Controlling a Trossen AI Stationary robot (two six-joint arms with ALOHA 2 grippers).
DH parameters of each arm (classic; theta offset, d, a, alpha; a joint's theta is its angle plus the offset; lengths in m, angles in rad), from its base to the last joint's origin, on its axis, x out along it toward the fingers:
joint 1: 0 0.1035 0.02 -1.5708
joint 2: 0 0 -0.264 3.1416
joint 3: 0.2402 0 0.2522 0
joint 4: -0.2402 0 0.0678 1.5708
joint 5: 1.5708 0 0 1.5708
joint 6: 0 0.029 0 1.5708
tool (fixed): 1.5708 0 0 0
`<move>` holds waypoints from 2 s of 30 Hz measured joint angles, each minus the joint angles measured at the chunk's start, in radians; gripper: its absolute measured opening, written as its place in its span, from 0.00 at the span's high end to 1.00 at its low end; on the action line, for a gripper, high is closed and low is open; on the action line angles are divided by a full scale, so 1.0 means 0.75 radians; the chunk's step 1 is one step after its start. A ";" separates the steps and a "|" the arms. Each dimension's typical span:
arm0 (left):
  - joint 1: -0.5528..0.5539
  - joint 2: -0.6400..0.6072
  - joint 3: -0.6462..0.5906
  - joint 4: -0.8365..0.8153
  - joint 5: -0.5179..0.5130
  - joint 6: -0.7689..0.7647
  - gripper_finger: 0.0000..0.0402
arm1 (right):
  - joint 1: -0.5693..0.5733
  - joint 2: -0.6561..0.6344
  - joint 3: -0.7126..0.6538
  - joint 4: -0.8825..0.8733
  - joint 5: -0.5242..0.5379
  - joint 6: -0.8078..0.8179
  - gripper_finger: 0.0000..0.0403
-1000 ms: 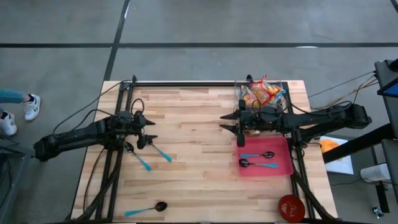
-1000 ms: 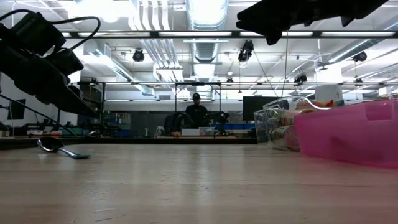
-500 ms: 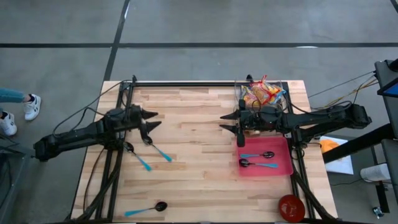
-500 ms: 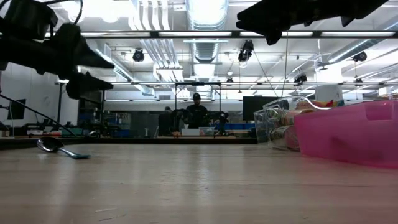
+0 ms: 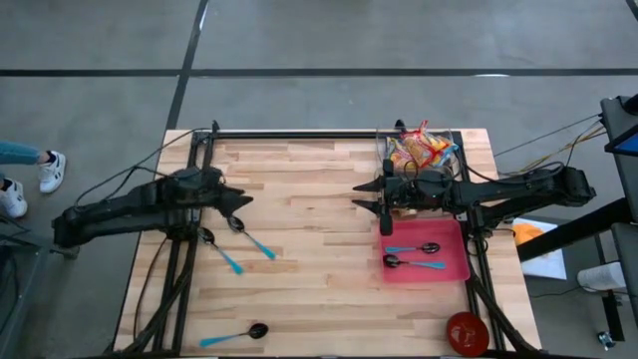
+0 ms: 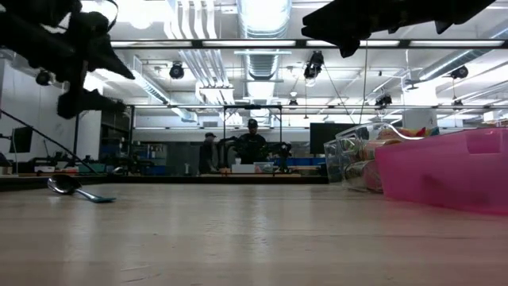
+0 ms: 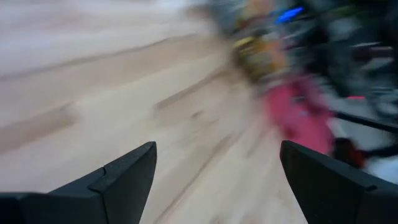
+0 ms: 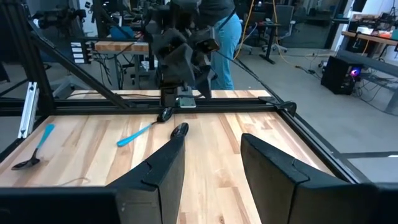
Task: Pick & Place Food Item
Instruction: Put the blue spoon into the red bin
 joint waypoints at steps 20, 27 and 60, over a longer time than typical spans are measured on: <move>-0.110 0.726 0.281 -0.484 0.048 -0.842 0.14 | 0.000 0.000 0.000 0.000 0.000 -0.005 0.61; -0.318 0.732 0.281 -0.519 0.105 -1.303 0.14 | 0.000 0.000 0.000 0.000 0.000 0.001 0.61; -0.449 1.124 0.278 -0.357 -0.004 -2.010 0.29 | 0.000 0.000 0.001 0.000 0.000 0.001 0.61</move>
